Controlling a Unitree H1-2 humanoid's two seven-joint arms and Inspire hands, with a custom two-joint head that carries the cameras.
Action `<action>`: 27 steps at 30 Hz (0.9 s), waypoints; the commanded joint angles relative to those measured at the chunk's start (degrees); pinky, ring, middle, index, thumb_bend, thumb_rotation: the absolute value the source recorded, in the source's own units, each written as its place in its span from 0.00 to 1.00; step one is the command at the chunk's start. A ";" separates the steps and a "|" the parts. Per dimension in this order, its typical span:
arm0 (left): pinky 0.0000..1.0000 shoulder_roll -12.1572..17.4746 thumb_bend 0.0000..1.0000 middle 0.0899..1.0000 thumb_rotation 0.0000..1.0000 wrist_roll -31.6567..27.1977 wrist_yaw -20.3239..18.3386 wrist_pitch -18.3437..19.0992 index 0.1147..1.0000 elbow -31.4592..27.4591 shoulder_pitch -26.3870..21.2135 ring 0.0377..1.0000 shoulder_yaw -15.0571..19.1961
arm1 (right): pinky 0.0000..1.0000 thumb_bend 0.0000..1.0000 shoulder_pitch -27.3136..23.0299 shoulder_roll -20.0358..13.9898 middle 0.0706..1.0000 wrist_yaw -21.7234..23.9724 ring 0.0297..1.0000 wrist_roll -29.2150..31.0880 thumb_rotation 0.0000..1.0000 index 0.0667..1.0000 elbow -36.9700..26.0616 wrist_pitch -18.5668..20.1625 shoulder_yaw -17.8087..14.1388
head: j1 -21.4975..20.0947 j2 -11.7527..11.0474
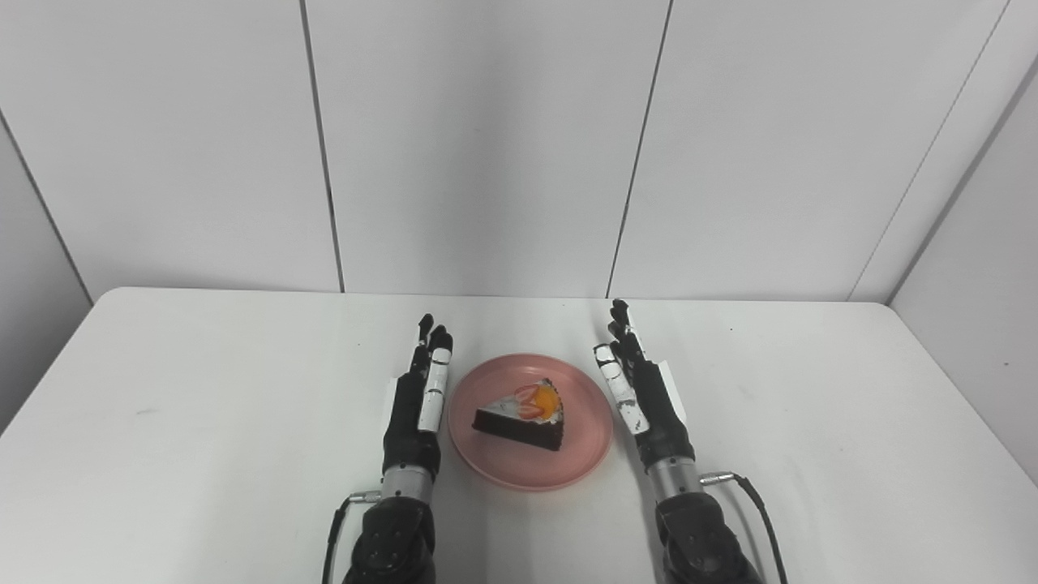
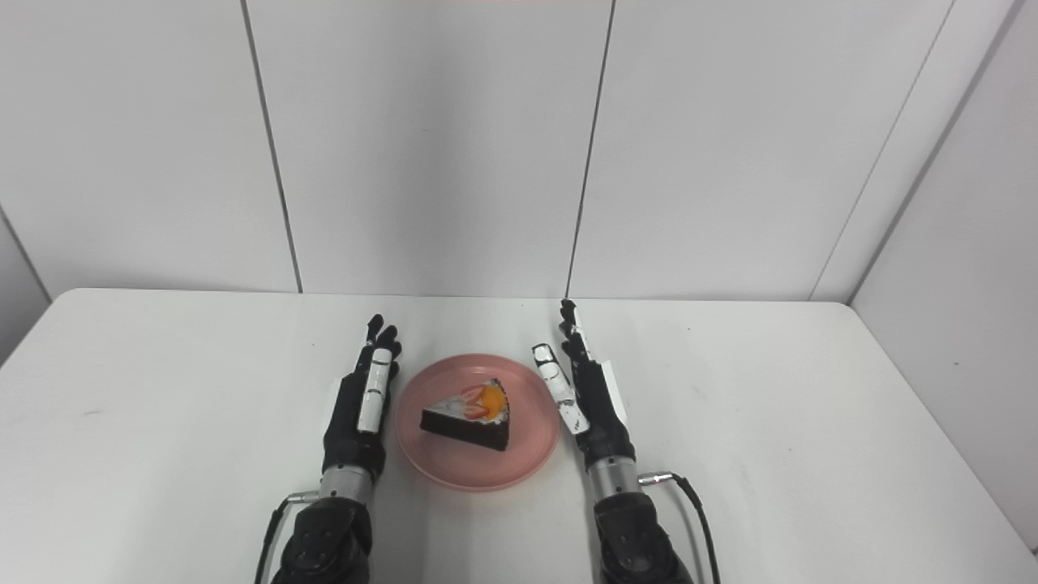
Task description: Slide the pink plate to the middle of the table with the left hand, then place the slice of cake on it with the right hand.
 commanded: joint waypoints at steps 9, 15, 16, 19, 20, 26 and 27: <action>1.00 0.87 0.61 0.98 0.94 -0.26 -0.21 2.77 1.00 -0.93 2.26 0.97 -0.42 | 1.00 0.84 2.15 2.40 0.99 4.35 0.98 9.11 1.00 0.99 -1.33 8.59 -4.04 | -0.13 -0.42; 0.99 0.27 0.67 0.97 0.93 -4.09 -1.35 8.75 1.00 -7.23 3.52 0.97 1.08 | 0.97 0.80 3.18 3.12 0.98 4.57 0.97 10.50 1.00 0.98 -5.52 12.11 -4.33 | -0.56 -1.21; 0.99 0.14 0.68 0.97 0.93 -5.17 -1.85 10.27 1.00 -9.17 3.95 0.97 1.36 | 0.96 0.80 3.35 3.34 0.98 4.28 0.97 10.64 1.00 0.97 -6.27 12.87 -4.51 | -0.65 -1.43; 1.00 0.19 0.69 0.99 0.93 -7.52 -2.79 13.84 1.00 -14.35 5.36 0.98 1.68 | 0.95 0.78 4.00 3.93 0.98 3.80 0.96 10.48 1.00 0.96 -8.32 13.86 -4.58 | -1.05 -2.19; 1.00 0.29 0.69 0.99 0.93 -7.89 -2.90 14.55 1.00 -15.40 5.68 0.98 1.65 | 0.95 0.77 4.15 4.05 0.98 3.76 0.96 10.33 1.00 0.96 -8.77 13.98 -4.50 | -1.12 -2.19; 0.98 0.35 0.69 0.98 0.92 -9.06 -2.91 18.92 1.00 -24.15 8.52 0.97 1.27 | 0.97 0.76 6.50 3.54 0.98 3.08 0.97 7.39 1.00 0.95 -15.66 15.89 -3.37 | -1.49 -2.19; 0.98 0.43 0.69 0.97 0.92 -9.25 -3.07 19.34 1.00 -25.39 9.12 0.97 1.17 | 0.97 0.76 7.07 3.43 0.98 3.02 0.97 7.06 1.00 0.94 -16.74 15.72 -3.25 | -1.29 -2.57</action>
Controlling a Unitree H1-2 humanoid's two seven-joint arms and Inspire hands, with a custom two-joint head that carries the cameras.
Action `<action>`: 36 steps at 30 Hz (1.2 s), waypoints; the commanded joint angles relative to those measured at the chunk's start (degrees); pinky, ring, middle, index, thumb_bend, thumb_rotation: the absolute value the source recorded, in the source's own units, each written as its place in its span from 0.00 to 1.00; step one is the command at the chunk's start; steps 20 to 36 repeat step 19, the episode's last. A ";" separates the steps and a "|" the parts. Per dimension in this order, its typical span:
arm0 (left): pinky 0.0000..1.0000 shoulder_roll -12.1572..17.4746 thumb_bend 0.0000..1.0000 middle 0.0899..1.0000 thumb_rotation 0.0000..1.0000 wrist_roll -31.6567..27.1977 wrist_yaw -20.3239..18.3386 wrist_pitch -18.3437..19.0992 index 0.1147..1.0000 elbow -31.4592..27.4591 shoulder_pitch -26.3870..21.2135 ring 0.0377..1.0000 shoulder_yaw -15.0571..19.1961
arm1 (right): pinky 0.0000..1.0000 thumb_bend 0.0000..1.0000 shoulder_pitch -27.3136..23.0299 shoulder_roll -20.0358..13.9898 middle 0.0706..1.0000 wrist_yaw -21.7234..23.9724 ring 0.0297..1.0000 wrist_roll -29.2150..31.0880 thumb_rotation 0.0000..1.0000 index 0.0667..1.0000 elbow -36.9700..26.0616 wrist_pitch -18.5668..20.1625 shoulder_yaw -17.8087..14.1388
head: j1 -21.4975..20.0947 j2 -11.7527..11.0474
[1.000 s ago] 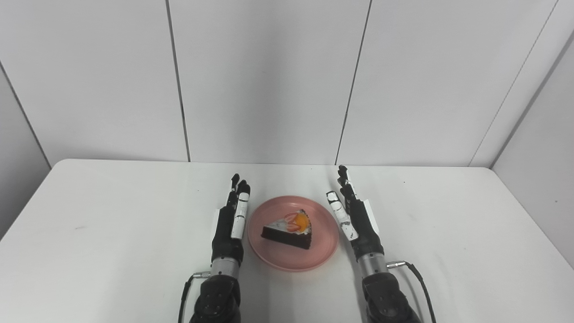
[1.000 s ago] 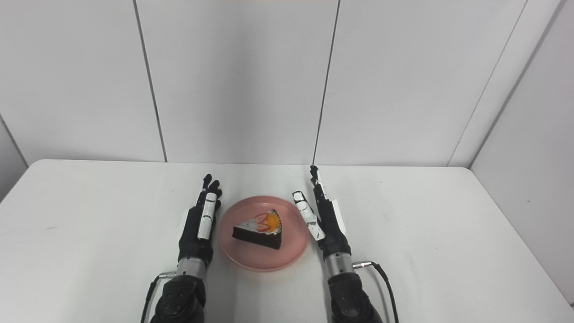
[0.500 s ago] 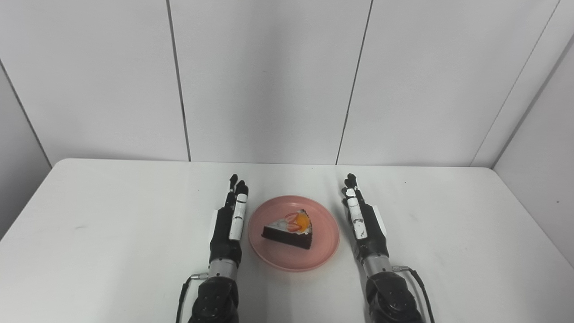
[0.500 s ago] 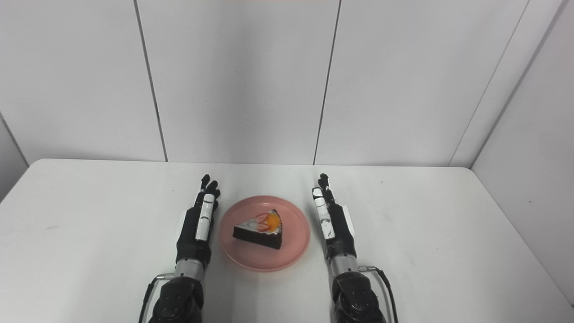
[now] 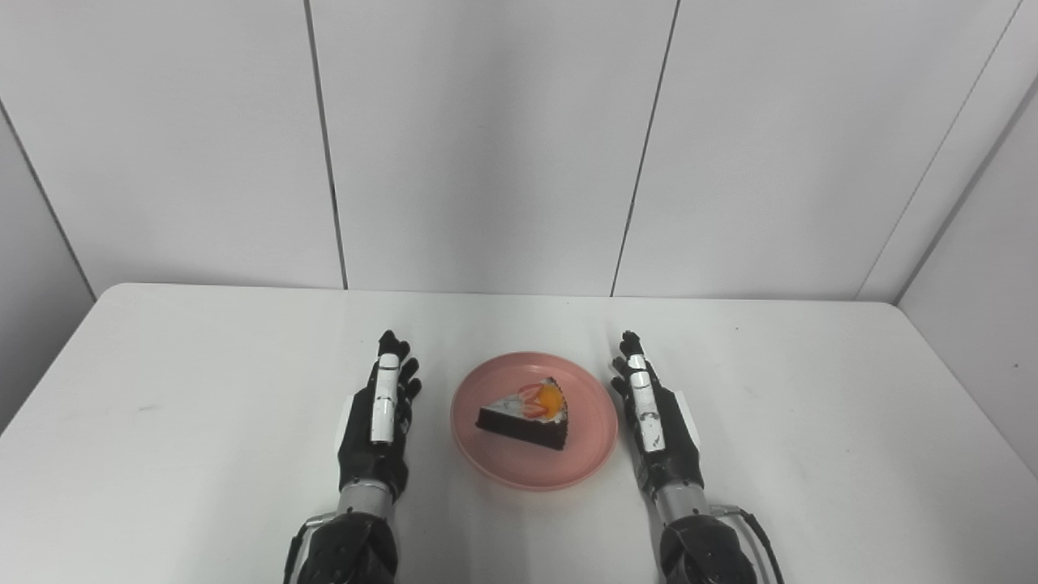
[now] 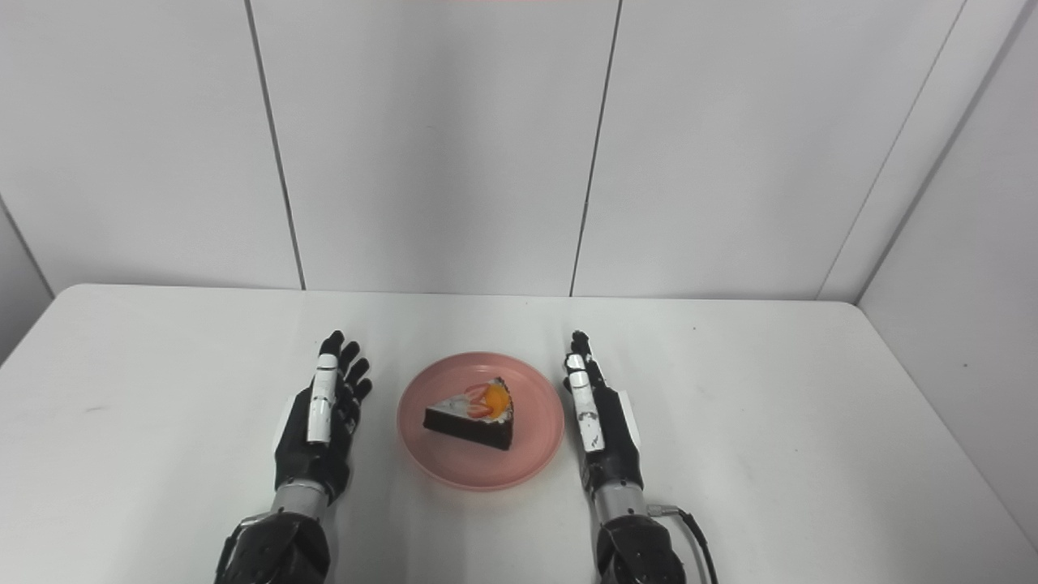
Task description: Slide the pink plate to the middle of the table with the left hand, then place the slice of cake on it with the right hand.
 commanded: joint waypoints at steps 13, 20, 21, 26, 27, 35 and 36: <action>1.00 4.11 0.70 0.99 0.90 -7.42 -4.04 16.81 1.00 -25.74 13.20 1.00 -1.02 | 0.93 0.76 11.26 0.63 0.96 3.36 0.93 6.95 0.98 0.95 -14.20 -4.95 -1.41 | 0.98 -1.63; 1.00 8.61 0.69 0.96 0.93 -14.38 -4.99 20.30 1.00 -33.03 18.76 0.97 1.46 | 0.98 0.75 14.82 -1.60 1.00 7.32 0.97 16.88 0.99 0.98 -14.92 -3.89 -5.57 | 0.16 -2.70; 1.00 8.61 0.69 0.96 0.93 -14.38 -4.99 20.30 1.00 -33.03 18.76 0.97 1.46 | 0.98 0.75 14.82 -1.60 1.00 7.32 0.97 16.88 0.99 0.98 -14.92 -3.89 -5.57 | 0.16 -2.70; 1.00 8.61 0.69 0.96 0.93 -14.38 -4.99 20.30 1.00 -33.03 18.76 0.97 1.46 | 0.98 0.75 14.82 -1.60 1.00 7.32 0.97 16.88 0.99 0.98 -14.92 -3.89 -5.57 | 0.16 -2.70; 1.00 8.61 0.69 0.96 0.93 -14.38 -4.99 20.30 1.00 -33.03 18.76 0.97 1.46 | 0.98 0.75 14.82 -1.60 1.00 7.32 0.97 16.88 0.99 0.98 -14.92 -3.89 -5.57 | 0.16 -2.70; 1.00 8.61 0.69 0.96 0.93 -14.38 -4.99 20.30 1.00 -33.03 18.76 0.97 1.46 | 0.98 0.75 14.82 -1.60 1.00 7.32 0.97 16.88 0.99 0.98 -14.92 -3.89 -5.57 | 0.16 -2.70; 1.00 8.61 0.69 0.96 0.93 -14.38 -4.99 20.30 1.00 -33.03 18.76 0.97 1.46 | 0.98 0.75 14.82 -1.60 1.00 7.32 0.97 16.88 0.99 0.98 -14.92 -3.89 -5.57 | 0.16 -2.70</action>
